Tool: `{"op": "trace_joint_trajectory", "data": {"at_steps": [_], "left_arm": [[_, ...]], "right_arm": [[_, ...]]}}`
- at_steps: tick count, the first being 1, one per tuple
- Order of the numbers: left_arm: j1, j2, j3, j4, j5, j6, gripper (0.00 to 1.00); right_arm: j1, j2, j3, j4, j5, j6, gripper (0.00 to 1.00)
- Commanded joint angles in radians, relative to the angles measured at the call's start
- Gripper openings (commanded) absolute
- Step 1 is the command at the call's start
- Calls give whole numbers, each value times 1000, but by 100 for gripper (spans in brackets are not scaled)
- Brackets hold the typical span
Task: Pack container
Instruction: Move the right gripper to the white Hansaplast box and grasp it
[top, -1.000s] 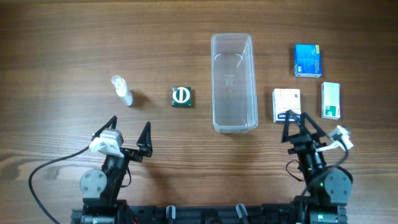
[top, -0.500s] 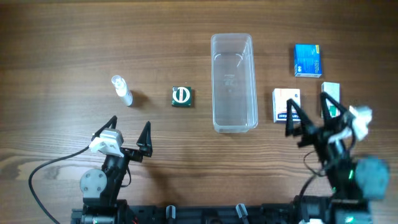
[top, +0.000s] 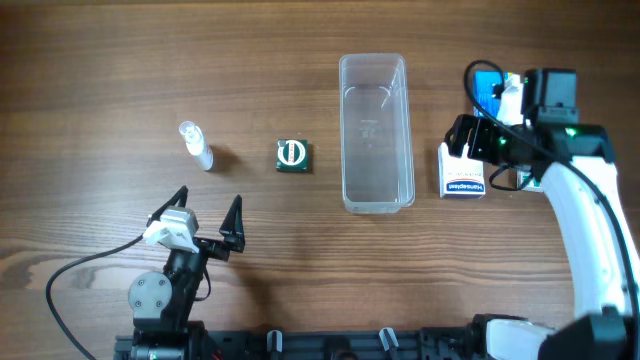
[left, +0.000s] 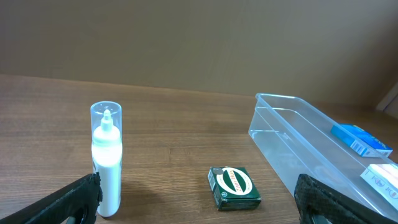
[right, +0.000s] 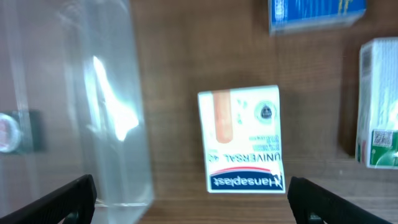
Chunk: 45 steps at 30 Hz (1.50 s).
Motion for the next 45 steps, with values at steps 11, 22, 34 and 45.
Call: {"op": "trace_joint_trajectory", "data": {"at_steps": [11,22,34,45], "left_arm": [[10,-9,-5,-4,-5,-10,100],[10,-9,-5,-4,-5,-10,100],[10,-9,-5,-4,-5,-10,100],[10,-9,-5,-4,-5,-10,100]], "right_arm": [[-4,231,-6,19,146,-55,100],[-4,369,-6,76,143,-92,100],[8,420,-6,77,172,-76,100],[26,437,-10,85,174,-76,100]]}}
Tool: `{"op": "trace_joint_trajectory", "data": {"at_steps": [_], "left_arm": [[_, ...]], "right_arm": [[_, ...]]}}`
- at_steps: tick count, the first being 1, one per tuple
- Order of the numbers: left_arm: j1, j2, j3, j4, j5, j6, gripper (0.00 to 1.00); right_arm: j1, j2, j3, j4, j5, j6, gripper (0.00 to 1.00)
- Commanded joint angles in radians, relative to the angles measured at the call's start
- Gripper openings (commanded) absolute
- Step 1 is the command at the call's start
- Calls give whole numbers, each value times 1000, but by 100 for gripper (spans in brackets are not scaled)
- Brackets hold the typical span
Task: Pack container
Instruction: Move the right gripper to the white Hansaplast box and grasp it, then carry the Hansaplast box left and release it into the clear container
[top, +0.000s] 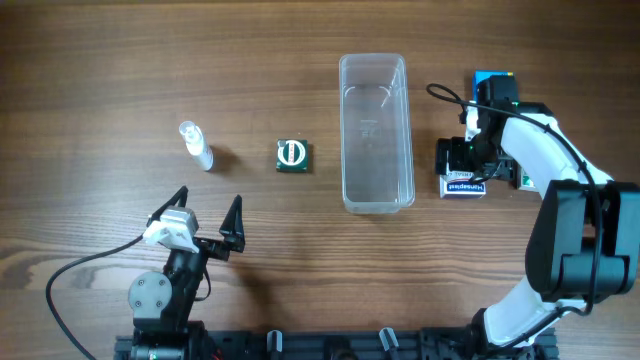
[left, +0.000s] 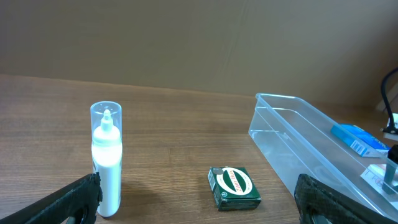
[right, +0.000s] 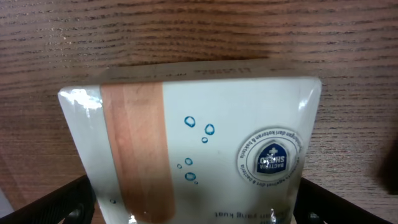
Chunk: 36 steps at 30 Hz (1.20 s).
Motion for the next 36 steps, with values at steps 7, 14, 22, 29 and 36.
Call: {"op": "trace_joint_trajectory", "data": {"at_steps": [7,14,22,29,36], "left_arm": [[10,-9,-5,-4,-6,-10,100],[10,-9,-5,-4,-5,-10,100],[10,-9,-5,-4,-5,-10,100],[10,-9,-5,-4,-5,-10,100],[10,-9,-5,-4,-5,-10,100]], "right_arm": [[2,42,-10,11,67,16,98],[2,42,-10,13,66,53,82],[2,41,-10,13,66,103,70],[2,18,36,-29,65,148,70],[11,-85,328,-269,-72,153,70]]}}
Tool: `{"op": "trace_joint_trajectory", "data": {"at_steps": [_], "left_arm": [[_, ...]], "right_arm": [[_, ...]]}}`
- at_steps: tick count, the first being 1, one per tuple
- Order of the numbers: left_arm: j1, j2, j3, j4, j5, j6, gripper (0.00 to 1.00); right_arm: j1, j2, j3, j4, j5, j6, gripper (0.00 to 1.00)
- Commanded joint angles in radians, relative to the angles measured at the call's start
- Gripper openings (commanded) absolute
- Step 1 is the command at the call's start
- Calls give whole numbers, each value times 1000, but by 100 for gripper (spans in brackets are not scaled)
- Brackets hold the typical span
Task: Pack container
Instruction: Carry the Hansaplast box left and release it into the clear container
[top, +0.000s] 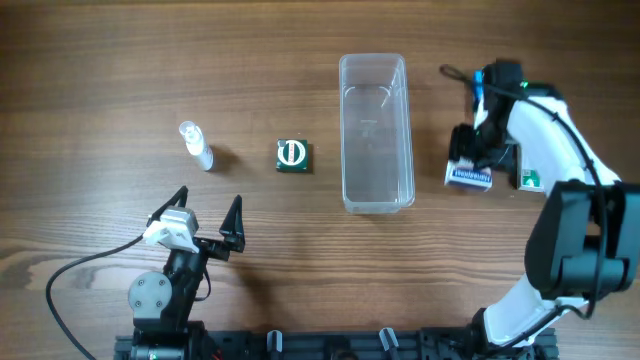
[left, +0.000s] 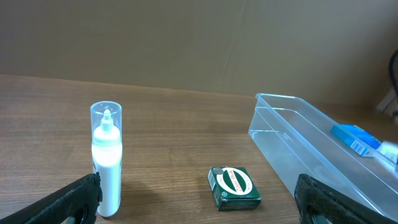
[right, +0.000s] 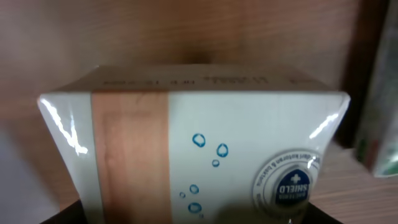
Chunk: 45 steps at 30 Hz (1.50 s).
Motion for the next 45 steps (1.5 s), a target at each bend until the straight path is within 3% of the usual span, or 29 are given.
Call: {"op": "trace_joint_trajectory", "data": {"at_steps": [1,7,12,16,29,45], "left_arm": [[10,-9,-5,-4,-5,-10,100],[10,-9,-5,-4,-5,-10,100],[10,-9,-5,-4,-5,-10,100],[10,-9,-5,-4,-5,-10,100],[10,-9,-5,-4,-5,-10,100],[10,-9,-5,-4,-5,-10,100]], "right_arm": [[19,-102,175,-79,-121,31,70],[191,-165,372,-137,-161,92,70],[368,-144,379,-82,71,180,70],[433,-106,379,-6,136,207,70],[436,142,379,89,152,194,71],[436,258,377,158,106,195,75]]}}
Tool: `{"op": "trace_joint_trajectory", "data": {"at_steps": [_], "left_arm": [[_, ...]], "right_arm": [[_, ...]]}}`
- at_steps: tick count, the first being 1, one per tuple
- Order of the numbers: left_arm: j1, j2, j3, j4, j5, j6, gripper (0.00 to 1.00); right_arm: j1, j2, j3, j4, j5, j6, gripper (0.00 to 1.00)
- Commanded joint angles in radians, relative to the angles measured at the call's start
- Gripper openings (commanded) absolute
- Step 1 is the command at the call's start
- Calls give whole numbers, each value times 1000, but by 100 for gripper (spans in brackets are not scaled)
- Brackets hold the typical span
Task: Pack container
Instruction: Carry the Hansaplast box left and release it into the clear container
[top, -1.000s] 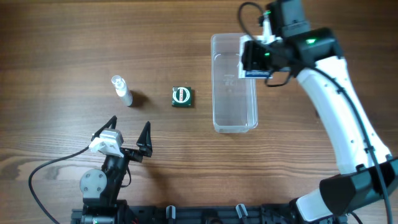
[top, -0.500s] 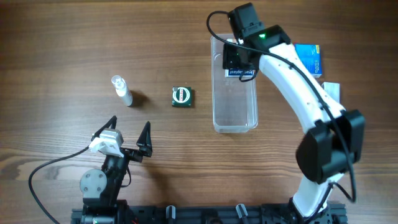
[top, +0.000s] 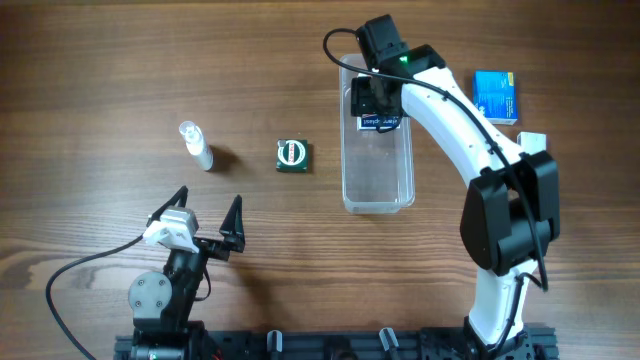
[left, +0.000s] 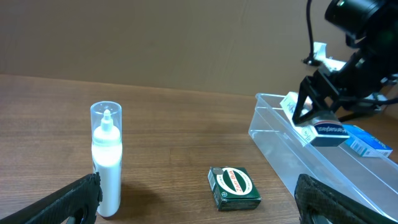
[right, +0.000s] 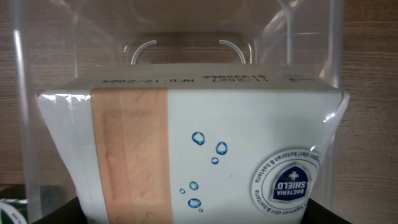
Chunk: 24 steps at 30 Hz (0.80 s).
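Observation:
The clear plastic container (top: 377, 170) lies lengthwise at the table's middle. My right gripper (top: 378, 103) is shut on the white plaster box (right: 193, 149), holding it over the container's far end; the left wrist view shows that box (left: 318, 126) just above the rim. A green box (top: 293, 154) lies left of the container, and a small white bottle (top: 196, 146) stands further left. My left gripper (top: 209, 200) rests open near the front edge, with the bottle (left: 106, 158) and green box (left: 234, 186) ahead of it.
A blue box (top: 495, 96) lies right of the container at the back. A white corner of another box (top: 531, 141) shows beside the right arm, mostly hidden by it. The container's far wall (right: 186, 46) stands right behind the held box.
The right gripper, shut on the plaster box, has gone from right of the container to above its far end. The left arm and the other items are unchanged.
The right gripper hovered open above the plaster box right of the container. Then it was down at the box, then held it lifted beside the container. Now the box hangs over the container's far end. The left arm stayed still throughout.

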Motion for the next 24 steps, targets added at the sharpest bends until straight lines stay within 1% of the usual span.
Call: {"op": "trace_joint_trajectory", "data": {"at_steps": [1,11,14,24], "left_arm": [[10,-9,-5,-4,-6,-10,100],[10,-9,-5,-4,-5,-10,100],[10,-9,-5,-4,-5,-10,100],[10,-9,-5,-4,-6,-10,100]], "right_arm": [[-1,40,5,22,-15,-2,75],[-1,49,5,56,-15,-1,75],[-1,49,5,60,-15,-1,80],[-1,35,5,58,-15,-1,83]]}}
